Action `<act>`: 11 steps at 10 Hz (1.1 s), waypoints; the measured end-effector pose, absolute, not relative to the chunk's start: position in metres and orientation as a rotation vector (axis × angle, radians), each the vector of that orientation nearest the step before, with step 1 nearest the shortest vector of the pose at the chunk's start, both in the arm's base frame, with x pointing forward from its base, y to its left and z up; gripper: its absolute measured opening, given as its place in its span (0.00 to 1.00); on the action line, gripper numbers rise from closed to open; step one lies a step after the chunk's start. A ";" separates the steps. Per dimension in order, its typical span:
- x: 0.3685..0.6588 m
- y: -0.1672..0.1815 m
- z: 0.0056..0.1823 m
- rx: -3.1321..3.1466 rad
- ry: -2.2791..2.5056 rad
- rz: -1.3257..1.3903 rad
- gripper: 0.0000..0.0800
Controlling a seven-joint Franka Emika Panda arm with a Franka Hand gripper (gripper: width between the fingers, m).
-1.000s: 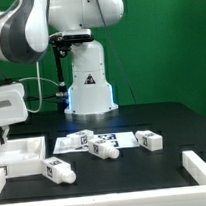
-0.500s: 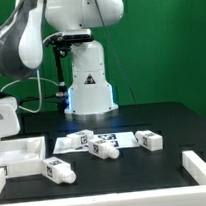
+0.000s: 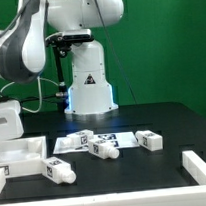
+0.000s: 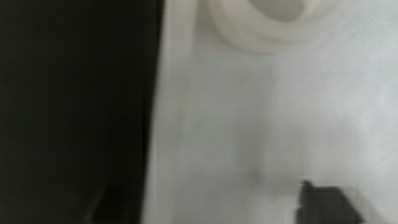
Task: Assemble one leg
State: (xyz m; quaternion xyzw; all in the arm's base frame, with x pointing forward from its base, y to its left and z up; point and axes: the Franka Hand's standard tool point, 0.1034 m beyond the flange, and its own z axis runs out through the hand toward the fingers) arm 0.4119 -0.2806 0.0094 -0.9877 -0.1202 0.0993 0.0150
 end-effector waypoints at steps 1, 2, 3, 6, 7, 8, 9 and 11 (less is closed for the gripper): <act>0.412 -0.281 0.009 -3.073 -0.374 0.309 0.36; 0.412 -0.281 0.009 -3.073 -0.374 0.309 0.17; 0.412 -0.281 0.009 -3.073 -0.374 0.309 0.17; 0.416 -0.278 0.015 -3.067 -0.381 0.305 0.07; 0.418 -0.277 0.021 -3.060 -0.377 0.304 0.07; 0.420 -0.274 0.030 -3.038 -0.352 0.319 0.07; 0.428 -0.265 0.045 -3.024 -0.306 0.325 0.07; 0.447 -0.236 0.062 -3.035 -0.199 0.335 0.07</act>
Offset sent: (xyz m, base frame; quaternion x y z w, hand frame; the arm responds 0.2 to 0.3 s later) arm 0.0000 0.0000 0.0000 0.0000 0.0000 0.0000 1.0000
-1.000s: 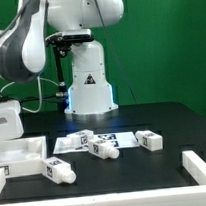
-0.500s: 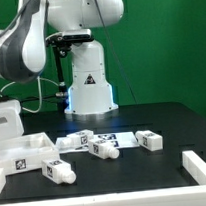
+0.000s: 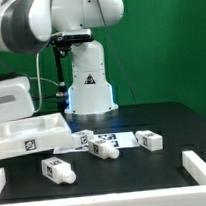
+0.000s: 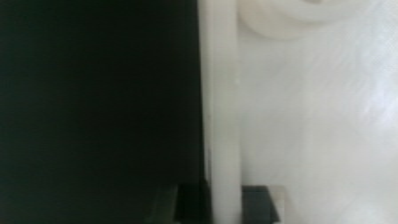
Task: Assemble one leg
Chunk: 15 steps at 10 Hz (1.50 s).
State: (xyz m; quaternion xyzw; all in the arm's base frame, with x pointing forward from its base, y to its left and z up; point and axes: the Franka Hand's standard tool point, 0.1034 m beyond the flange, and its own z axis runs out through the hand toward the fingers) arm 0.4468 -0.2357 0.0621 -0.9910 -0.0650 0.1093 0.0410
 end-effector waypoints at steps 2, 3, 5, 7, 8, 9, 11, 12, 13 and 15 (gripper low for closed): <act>0.477 -0.190 0.070 -3.075 0.004 0.342 0.07; 0.501 -0.160 0.070 -3.094 0.053 0.329 0.07; 0.547 -0.107 0.059 -3.142 0.112 0.308 0.07; 0.578 -0.076 0.051 -3.160 0.112 0.296 0.07; 0.573 -0.078 0.046 -3.166 0.117 0.277 0.07; 0.570 -0.080 0.046 -3.164 0.122 0.287 0.07; 0.571 -0.079 0.045 -3.165 0.122 0.289 0.07; 0.570 -0.079 0.044 -3.165 0.122 0.291 0.07; 0.570 -0.078 0.043 -3.165 0.133 0.292 0.07; 0.580 -0.049 0.038 -3.162 0.204 0.282 0.07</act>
Offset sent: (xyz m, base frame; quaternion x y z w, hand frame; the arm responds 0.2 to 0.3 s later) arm 0.0983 0.1000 -0.0052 -0.0533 0.0047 0.0708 0.9961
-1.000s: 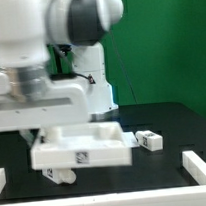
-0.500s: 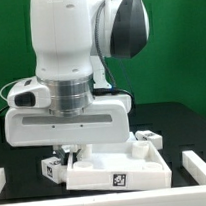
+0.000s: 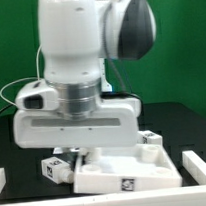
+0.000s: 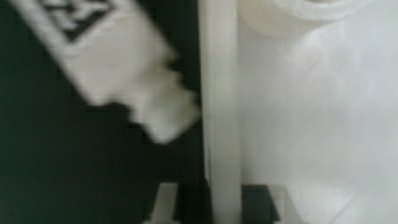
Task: Assemble one leg
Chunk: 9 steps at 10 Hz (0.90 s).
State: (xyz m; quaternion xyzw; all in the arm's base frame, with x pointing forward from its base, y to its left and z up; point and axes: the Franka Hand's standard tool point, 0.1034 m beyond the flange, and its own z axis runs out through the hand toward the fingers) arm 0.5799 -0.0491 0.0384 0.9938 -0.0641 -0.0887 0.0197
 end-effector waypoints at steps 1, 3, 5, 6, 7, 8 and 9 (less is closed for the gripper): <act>0.584 -0.035 0.034 3.083 -0.203 -0.277 0.07; 0.589 -0.021 0.024 3.075 -0.167 -0.274 0.07; 0.590 -0.020 0.016 3.021 -0.162 -0.272 0.08; 0.590 -0.020 0.016 3.001 -0.168 -0.270 0.09; 0.590 -0.020 0.016 2.991 -0.146 -0.270 0.09; 0.590 -0.021 0.016 2.994 -0.138 -0.271 0.09; 0.590 -0.020 0.016 2.994 -0.137 -0.271 0.22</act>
Offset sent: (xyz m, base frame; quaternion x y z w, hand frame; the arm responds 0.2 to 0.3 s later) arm 0.0229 0.0423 -0.0270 0.0002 0.0560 0.0481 0.9973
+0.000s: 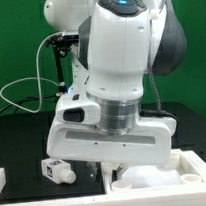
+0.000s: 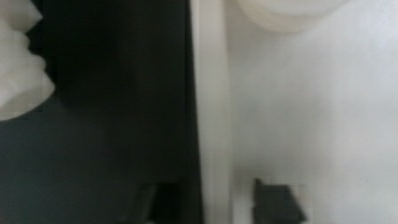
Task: Assemble one leg
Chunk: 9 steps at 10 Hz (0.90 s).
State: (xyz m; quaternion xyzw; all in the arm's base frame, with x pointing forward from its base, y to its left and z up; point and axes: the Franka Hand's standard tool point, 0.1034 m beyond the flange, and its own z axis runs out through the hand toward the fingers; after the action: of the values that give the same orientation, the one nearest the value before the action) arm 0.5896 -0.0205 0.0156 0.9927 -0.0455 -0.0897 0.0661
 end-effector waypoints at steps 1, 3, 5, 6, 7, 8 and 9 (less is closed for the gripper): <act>0.590 -0.020 0.016 2.994 -0.137 -0.270 0.39; 0.589 -0.019 0.019 2.999 -0.134 -0.268 0.56; 0.569 -0.011 0.061 3.050 -0.181 -0.305 0.80; 0.567 -0.002 0.078 3.051 -0.184 -0.292 0.81; 0.566 0.010 0.086 3.049 -0.157 -0.275 0.81; 0.566 0.010 0.085 3.047 -0.154 -0.279 0.81; 0.565 0.010 0.084 3.047 -0.155 -0.281 0.81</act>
Offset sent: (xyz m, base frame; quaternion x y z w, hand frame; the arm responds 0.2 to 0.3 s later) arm -0.0517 0.0131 0.0482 0.0406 -0.0231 0.0010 0.9989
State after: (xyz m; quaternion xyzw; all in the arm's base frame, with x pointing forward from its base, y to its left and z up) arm 0.5655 0.0095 0.0839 0.9938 -0.0504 -0.0917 0.0387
